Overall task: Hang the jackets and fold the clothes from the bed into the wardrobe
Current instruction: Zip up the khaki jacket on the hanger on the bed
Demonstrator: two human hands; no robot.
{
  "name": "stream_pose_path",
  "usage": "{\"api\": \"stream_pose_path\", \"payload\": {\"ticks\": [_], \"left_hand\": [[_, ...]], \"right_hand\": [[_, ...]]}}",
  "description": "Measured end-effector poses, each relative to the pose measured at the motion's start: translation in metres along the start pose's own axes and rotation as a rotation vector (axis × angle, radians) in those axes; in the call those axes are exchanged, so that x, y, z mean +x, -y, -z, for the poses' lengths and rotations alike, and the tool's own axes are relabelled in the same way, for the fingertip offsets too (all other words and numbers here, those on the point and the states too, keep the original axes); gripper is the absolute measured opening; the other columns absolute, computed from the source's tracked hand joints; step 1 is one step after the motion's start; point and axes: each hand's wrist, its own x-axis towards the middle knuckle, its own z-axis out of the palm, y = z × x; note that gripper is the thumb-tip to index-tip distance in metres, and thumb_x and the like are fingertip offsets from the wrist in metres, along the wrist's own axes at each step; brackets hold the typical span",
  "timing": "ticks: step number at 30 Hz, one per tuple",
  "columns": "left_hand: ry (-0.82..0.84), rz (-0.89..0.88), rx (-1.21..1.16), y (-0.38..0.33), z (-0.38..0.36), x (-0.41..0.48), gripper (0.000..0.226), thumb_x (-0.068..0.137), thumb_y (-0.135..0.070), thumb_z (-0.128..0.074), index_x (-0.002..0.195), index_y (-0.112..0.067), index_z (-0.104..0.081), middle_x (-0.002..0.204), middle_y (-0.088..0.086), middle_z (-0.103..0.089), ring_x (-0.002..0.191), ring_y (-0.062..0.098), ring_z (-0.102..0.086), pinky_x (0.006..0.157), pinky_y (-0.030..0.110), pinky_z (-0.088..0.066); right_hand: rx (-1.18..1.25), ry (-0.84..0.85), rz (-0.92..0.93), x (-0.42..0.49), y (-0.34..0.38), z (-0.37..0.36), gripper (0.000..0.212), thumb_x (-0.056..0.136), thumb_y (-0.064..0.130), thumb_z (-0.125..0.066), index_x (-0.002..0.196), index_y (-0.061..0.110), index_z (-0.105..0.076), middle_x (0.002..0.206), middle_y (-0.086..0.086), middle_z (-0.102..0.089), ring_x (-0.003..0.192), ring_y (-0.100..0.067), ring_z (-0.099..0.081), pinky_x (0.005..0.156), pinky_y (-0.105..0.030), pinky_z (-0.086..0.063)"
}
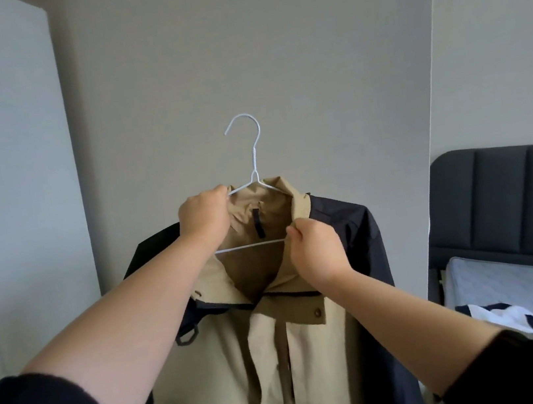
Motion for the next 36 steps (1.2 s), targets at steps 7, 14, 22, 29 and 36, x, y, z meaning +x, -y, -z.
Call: {"api": "stream_pose_path", "payload": {"ticks": [7,14,22,29,36], "left_hand": [[-0.038,-0.077,0.005,0.008,0.004,-0.005,0.012,0.095,-0.012,-0.046,0.096,-0.011,-0.058,0.088,0.01,-0.065,0.078,0.037,-0.059,0.059,0.031,-0.027],[-0.154,-0.237,-0.142,-0.017,-0.003,-0.018,0.007,0.084,0.003,-0.058,0.079,-0.003,-0.059,0.065,0.015,-0.06,0.055,0.036,-0.057,0.051,0.03,-0.028],[0.379,-0.056,-0.719,-0.054,0.012,0.014,0.041,0.098,-0.046,-0.04,0.082,-0.016,-0.063,0.076,-0.001,-0.062,0.076,0.017,-0.058,0.064,0.026,-0.038],[0.565,-0.154,-0.745,-0.102,0.036,0.044,0.026,0.093,-0.033,-0.058,0.07,-0.023,-0.06,0.07,-0.01,-0.058,0.068,0.004,-0.053,0.059,0.02,-0.038],[0.071,-0.27,-0.651,-0.208,0.086,0.043,0.033,0.095,-0.038,-0.052,0.075,-0.013,-0.054,0.074,0.003,-0.059,0.072,0.025,-0.054,0.06,0.031,-0.037]], "right_hand": [[-0.177,0.12,0.05,0.021,-0.02,0.016,0.015,0.095,0.019,-0.043,0.082,0.014,-0.047,0.079,-0.007,-0.056,0.083,-0.033,-0.057,0.061,-0.031,-0.033],[-0.354,0.203,-0.036,0.049,-0.039,0.033,0.023,0.098,0.038,-0.043,0.104,0.018,-0.053,0.112,-0.009,-0.06,0.11,-0.032,-0.053,0.096,-0.041,-0.039],[-0.308,-0.147,-0.175,0.041,-0.063,0.069,0.022,0.097,0.019,-0.043,0.076,0.011,-0.047,0.079,-0.007,-0.054,0.071,-0.029,-0.049,0.063,-0.036,-0.038],[-0.489,-0.399,-0.087,0.045,-0.06,0.154,0.018,0.091,0.01,-0.039,0.076,0.012,-0.047,0.075,-0.002,-0.046,0.068,-0.025,-0.041,0.072,-0.036,-0.027],[-0.656,-0.622,-0.151,0.024,-0.05,0.264,0.014,0.089,0.007,-0.039,0.079,0.014,-0.045,0.08,-0.001,-0.044,0.076,-0.026,-0.043,0.076,-0.036,-0.026]]}}
